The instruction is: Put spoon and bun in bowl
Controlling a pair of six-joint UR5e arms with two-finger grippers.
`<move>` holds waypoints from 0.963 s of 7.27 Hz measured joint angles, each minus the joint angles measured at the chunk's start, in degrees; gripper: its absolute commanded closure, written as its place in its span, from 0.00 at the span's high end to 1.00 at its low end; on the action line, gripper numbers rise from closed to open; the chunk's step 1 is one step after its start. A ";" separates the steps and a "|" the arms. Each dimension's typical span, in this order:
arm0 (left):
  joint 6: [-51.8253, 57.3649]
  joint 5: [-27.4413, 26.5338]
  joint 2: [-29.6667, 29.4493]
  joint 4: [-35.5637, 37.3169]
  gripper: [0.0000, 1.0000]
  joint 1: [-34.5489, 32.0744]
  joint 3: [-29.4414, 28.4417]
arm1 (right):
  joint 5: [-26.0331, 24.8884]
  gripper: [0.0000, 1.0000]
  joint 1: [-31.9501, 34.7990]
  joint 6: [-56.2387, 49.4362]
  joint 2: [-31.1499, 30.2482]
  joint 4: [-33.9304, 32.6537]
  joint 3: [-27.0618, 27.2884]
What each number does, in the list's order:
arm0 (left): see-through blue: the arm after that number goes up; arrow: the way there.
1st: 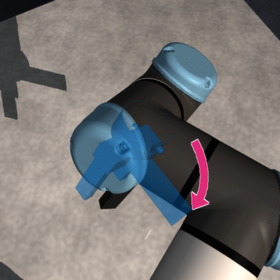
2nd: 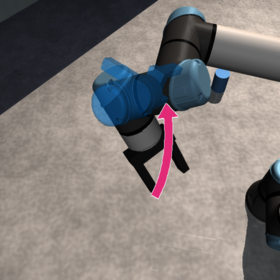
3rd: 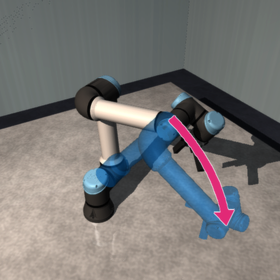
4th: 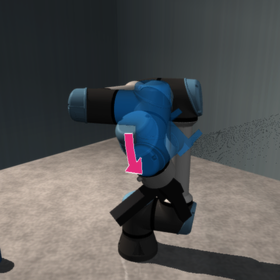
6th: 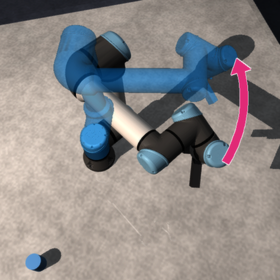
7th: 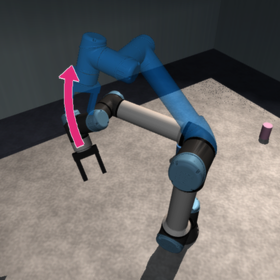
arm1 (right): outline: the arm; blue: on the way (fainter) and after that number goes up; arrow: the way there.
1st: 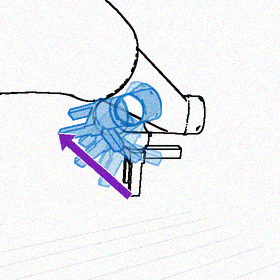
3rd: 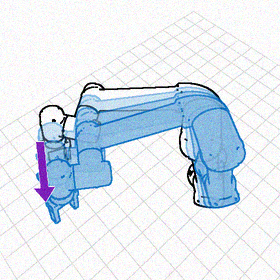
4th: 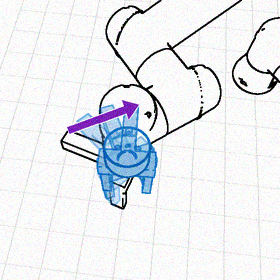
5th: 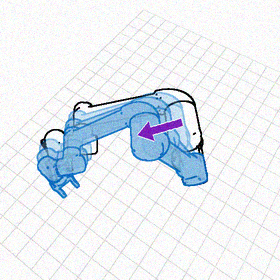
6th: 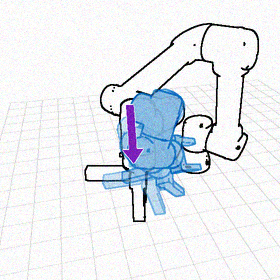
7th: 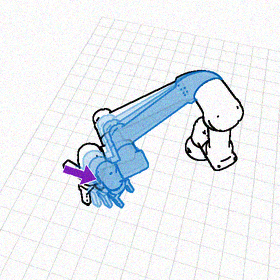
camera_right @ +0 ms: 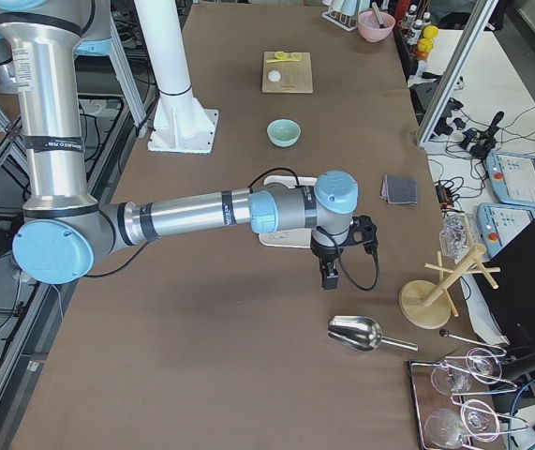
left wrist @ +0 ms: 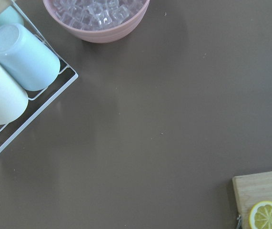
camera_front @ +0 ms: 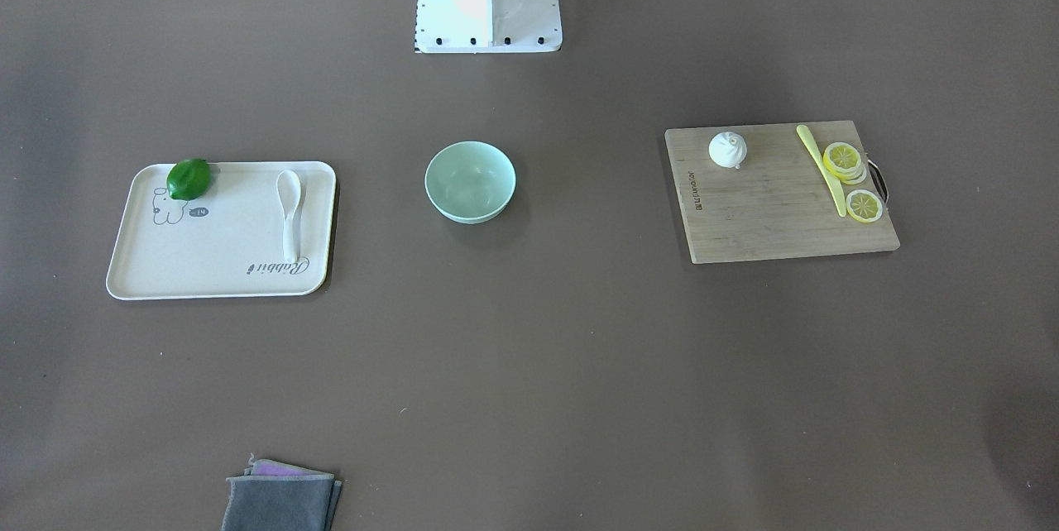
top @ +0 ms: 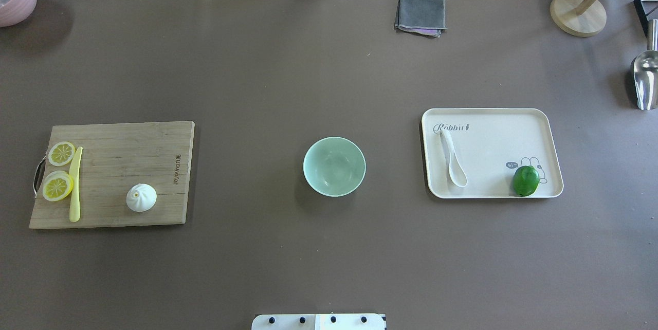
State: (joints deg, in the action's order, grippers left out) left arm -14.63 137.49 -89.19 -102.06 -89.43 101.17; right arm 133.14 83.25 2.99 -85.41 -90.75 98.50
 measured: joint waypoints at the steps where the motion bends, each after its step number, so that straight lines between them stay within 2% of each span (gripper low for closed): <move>1: -2.80 2.13 -1.08 -0.73 0.98 0.35 -0.05 | -0.94 1.00 -4.19 3.71 1.68 2.88 0.14; 4: -4.65 3.17 -6.17 -2.72 0.98 3.63 -1.72 | -3.53 1.00 -19.17 23.67 6.40 17.21 -0.04; 5: -4.73 3.00 -6.86 -3.46 0.98 5.16 -2.24 | -4.66 1.00 -23.01 28.74 8.27 19.06 -0.04; 7: -4.83 1.35 -6.87 -5.13 0.98 7.08 -3.19 | -10.34 1.00 -30.22 37.72 10.20 20.22 0.07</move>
State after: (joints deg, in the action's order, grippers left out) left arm -19.45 138.83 -96.06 -107.19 -82.34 97.97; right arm 122.81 53.02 40.71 -75.20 -70.53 98.57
